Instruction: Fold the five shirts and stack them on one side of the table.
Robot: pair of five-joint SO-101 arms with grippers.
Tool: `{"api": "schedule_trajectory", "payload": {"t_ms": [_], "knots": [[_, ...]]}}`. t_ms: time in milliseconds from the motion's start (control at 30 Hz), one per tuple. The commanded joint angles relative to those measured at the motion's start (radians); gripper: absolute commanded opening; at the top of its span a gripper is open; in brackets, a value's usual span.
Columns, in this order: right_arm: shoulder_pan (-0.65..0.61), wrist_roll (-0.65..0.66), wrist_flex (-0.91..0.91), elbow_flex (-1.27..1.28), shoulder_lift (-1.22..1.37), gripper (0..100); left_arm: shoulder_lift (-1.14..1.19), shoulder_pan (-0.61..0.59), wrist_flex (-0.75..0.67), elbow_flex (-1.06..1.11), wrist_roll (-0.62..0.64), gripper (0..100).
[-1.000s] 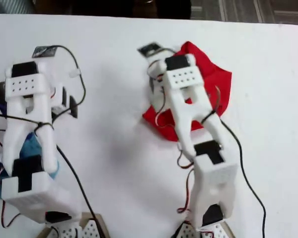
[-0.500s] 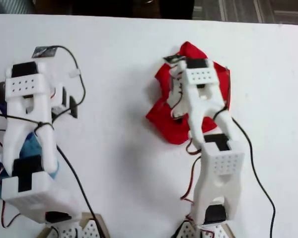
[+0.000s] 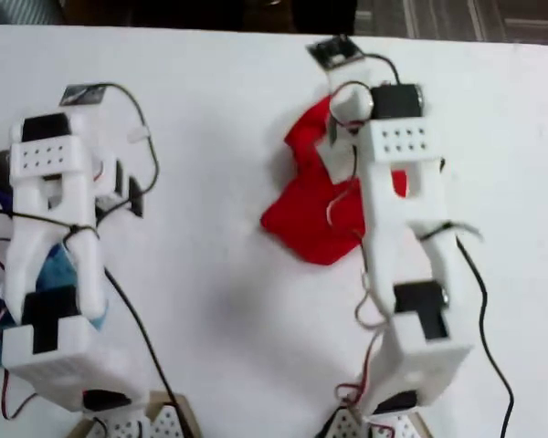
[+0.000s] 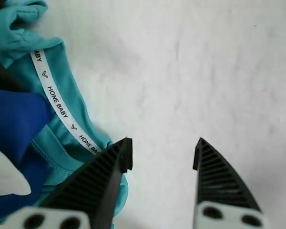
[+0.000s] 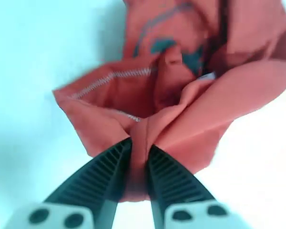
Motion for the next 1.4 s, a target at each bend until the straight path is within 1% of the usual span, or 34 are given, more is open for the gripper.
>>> {"api": "schedule_trajectory", "payload": {"t_ms": [0,200,400,467,600,667,733,800,900,1000,1100,1200,1267,1367], "knots": [[-0.061,0.011,0.008,-0.038,-0.174,2.0,-0.046,0.008,-0.011,-0.008,0.000,23],[-0.160,0.011,0.008,-0.038,-0.383,2.0,-0.046,0.003,-0.006,-0.008,0.000,23],[-0.182,0.011,-0.001,-0.044,-0.596,2.0,-0.046,0.003,-0.005,-0.008,0.000,23],[-0.225,0.011,0.001,-0.038,-0.645,2.0,-0.046,0.003,-0.006,-0.008,0.000,23],[-0.378,0.009,0.008,-0.035,-0.670,2.4,-0.049,0.003,-0.008,-0.008,0.000,23],[-0.441,0.009,0.002,0.008,-0.661,2.5,-0.051,0.003,-0.008,-0.008,0.000,23],[-0.476,0.009,0.004,0.077,-0.636,3.3,-0.052,0.003,-0.003,-0.008,0.000,23],[-0.487,0.009,0.004,0.164,-0.608,7.7,-0.052,0.002,-0.002,-0.008,0.000,23],[-0.490,0.009,0.001,0.262,-0.581,18.7,-0.054,-0.011,0.011,-0.012,0.000,23],[-0.486,0.009,-0.001,0.269,-0.578,26.5,-0.052,-0.037,0.031,-0.042,0.000,23],[-0.447,0.009,-0.002,0.176,-0.596,26.1,-0.052,-0.052,0.035,-0.068,0.000,23],[-0.334,0.000,-0.047,0.083,-0.598,24.1,-0.051,-0.046,0.035,-0.067,0.000,23],[-0.245,0.000,-0.108,0.103,-0.595,23.5,-0.046,-0.032,0.040,-0.067,0.002,23],[-0.148,0.000,-0.202,0.221,-0.549,23.5,-0.044,0.020,0.055,-0.065,0.002,23]]}}
